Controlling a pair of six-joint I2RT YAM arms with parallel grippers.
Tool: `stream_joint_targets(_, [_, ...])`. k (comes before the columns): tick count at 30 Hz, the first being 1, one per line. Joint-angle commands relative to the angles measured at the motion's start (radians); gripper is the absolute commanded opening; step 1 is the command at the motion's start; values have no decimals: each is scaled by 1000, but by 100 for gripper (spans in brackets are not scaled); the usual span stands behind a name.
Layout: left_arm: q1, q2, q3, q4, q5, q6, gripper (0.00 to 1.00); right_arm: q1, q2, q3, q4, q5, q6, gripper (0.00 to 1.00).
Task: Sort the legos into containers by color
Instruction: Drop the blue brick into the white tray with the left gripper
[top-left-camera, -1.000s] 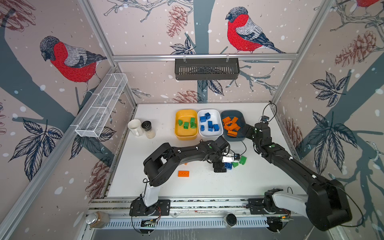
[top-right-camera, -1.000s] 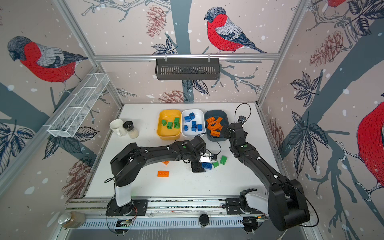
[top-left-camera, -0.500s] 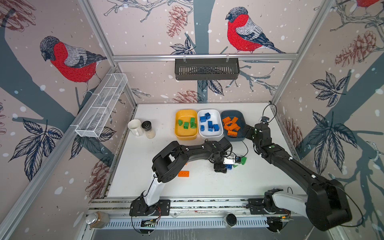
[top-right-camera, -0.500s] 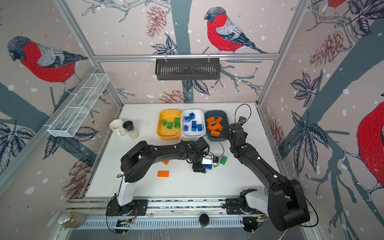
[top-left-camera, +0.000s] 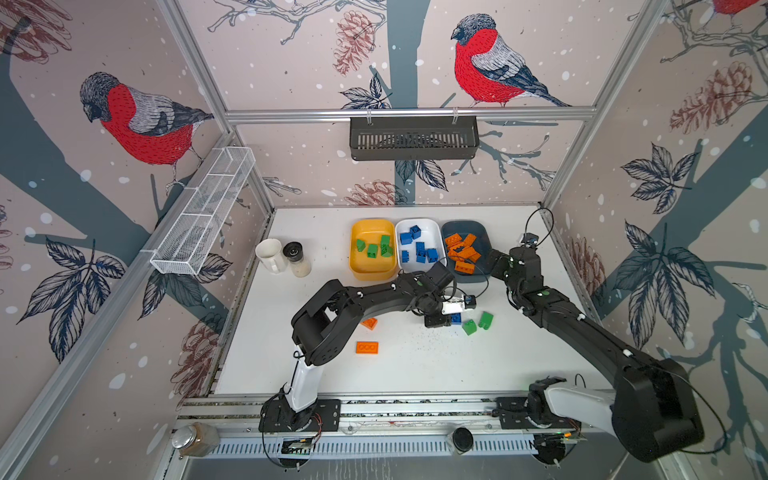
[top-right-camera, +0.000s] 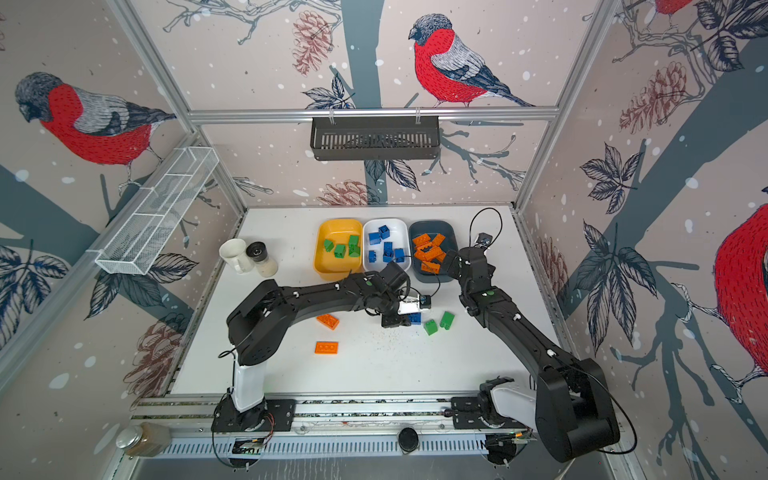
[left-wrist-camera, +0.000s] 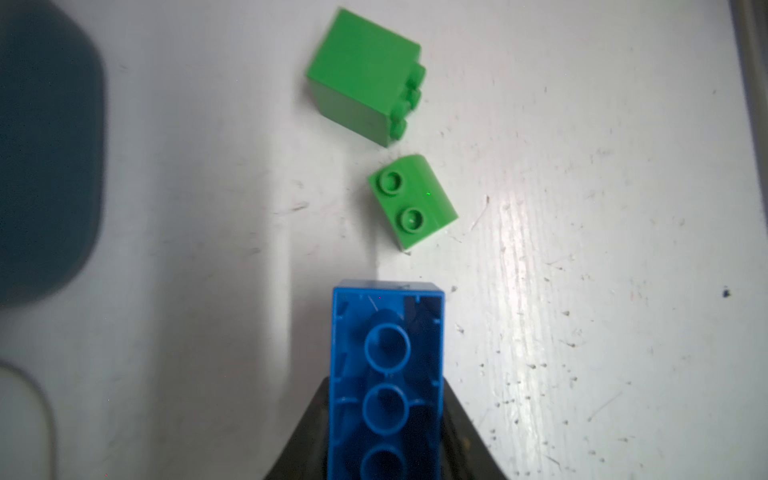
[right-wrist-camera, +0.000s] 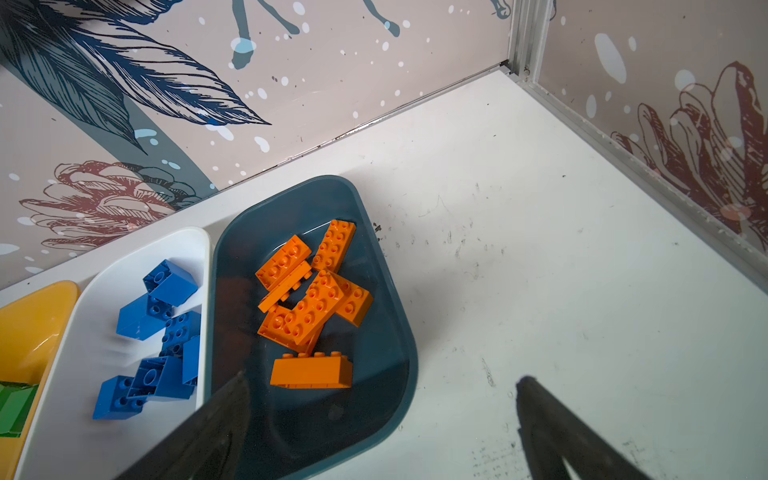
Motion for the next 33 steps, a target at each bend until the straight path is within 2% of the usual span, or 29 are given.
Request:
stream_joint_targets(1, [64,-55,-13,114,37,-108,29,0,-4,-2,21,10,0,99])
stream_joint_targets(7, [228,-77,2,283,25,-383,29,0,-5,-3,21,12,0,100])
stream_joint_targets(11, [255,-21,54,289,-100,-453,28,0,-5,2,17,9,5,100])
stream_joint_targets(19, [268,171,321,114,-319,-646,29,-1,-13,8,1,10,0,99])
stream_joint_targets(25, [279,319,523,-4,-351,-684,33,-2,-31,10,-11,17,-5,100])
stream_joint_targets(27, [281,355,598,-53,-369,-697,40,-1,-39,14,-19,25,-11,99])
stream_joint_targets(29, [282,370,637,-77,-357,-703,55,-1,-48,14,-27,33,-15,99])
stream_joint_targets(31, [282,353,628,-67,-290,-716,79,-2,-61,5,-30,36,-13,99])
stream_joint_targets(33, [280,310,577,-30,-194,-716,87,-2,-73,-9,-30,39,-5,99])
